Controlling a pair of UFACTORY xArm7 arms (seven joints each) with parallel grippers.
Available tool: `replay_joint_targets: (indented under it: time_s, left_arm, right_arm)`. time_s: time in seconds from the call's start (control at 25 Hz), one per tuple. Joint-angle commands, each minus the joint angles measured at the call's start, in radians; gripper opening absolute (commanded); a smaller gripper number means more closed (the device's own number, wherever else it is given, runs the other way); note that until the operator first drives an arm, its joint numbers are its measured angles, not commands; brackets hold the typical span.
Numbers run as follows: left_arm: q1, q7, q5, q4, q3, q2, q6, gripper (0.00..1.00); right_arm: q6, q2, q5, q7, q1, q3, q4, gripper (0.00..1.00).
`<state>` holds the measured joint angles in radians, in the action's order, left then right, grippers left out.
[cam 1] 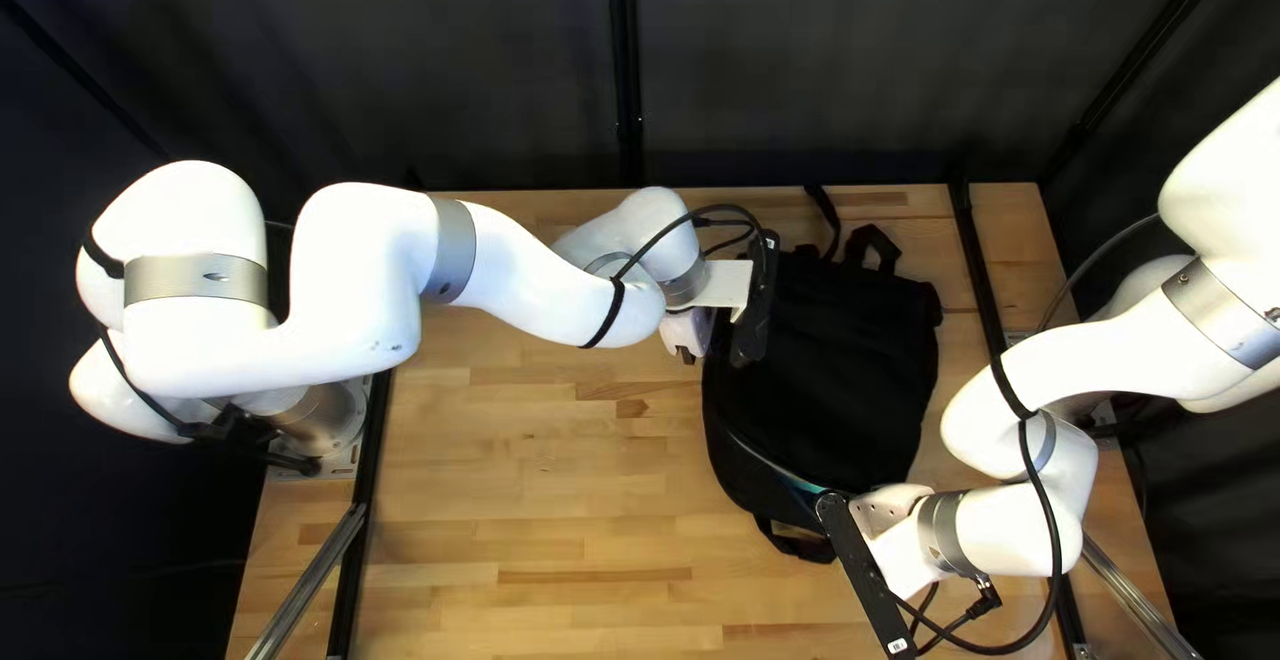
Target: Remove a lunch box from a kids backpack
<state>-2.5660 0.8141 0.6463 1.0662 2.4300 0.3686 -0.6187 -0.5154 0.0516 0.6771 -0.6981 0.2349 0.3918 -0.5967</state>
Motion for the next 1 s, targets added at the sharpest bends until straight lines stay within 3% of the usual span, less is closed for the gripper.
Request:
replay_joint_targets:
  time_s: [0.04, 0.16, 0.2, 0.24, 0.4, 0.48, 0.52, 0.6, 0.72, 1.0]
  left_arm:
    - [-0.011, 0.001, -0.001, 0.016, -0.003, 0.007, -0.012, 0.0]
    - [0.0, -0.013, -0.019, 0.011, -0.016, -0.01, -0.016, 0.0]
    - [0.007, -0.023, -0.029, 0.006, -0.022, -0.018, -0.015, 0.14]
    - [0.021, -0.039, -0.045, -0.004, -0.031, -0.034, -0.011, 0.96]
    - [0.127, -0.192, -0.227, -0.09, -0.093, -0.167, 0.021, 1.0]
    - [0.169, -0.31, -0.372, -0.151, -0.108, -0.26, 0.041, 1.0]
    - [0.178, -0.412, -0.494, -0.197, -0.096, -0.332, 0.053, 1.0]
    - [0.144, -0.587, -0.686, -0.272, -0.026, -0.443, 0.059, 1.0]
    - [0.09, -0.783, -0.868, -0.358, 0.085, -0.551, 0.052, 1.0]
    - [0.029, -1.113, -1.098, -0.505, 0.305, -0.737, -0.033, 1.0]
  right_arm:
    - [0.003, 0.002, 0.003, 0.002, -0.002, -0.002, 0.004, 0.0]
    - [0.004, 0.004, 0.007, -0.003, -0.003, -0.003, 0.006, 0.0]
    - [0.003, 0.005, 0.01, -0.007, -0.004, -0.003, 0.007, 0.0]
    - [0.002, 0.007, 0.013, -0.011, -0.005, -0.004, 0.008, 0.0]
    - [-0.006, 0.016, 0.031, -0.028, -0.014, -0.009, 0.009, 0.0]
    - [-0.009, 0.02, 0.044, -0.039, -0.022, -0.014, 0.009, 0.0]
    - [-0.009, 0.02, 0.059, -0.052, -0.029, -0.019, 0.01, 0.0]
    - [-0.002, 0.018, 0.088, -0.076, -0.044, -0.029, 0.015, 0.0]
    - [0.003, 0.013, 0.119, -0.105, -0.06, -0.041, 0.017, 0.0]
    - [-0.067, -0.012, 0.104, -0.073, -0.075, -0.054, -0.074, 0.0]
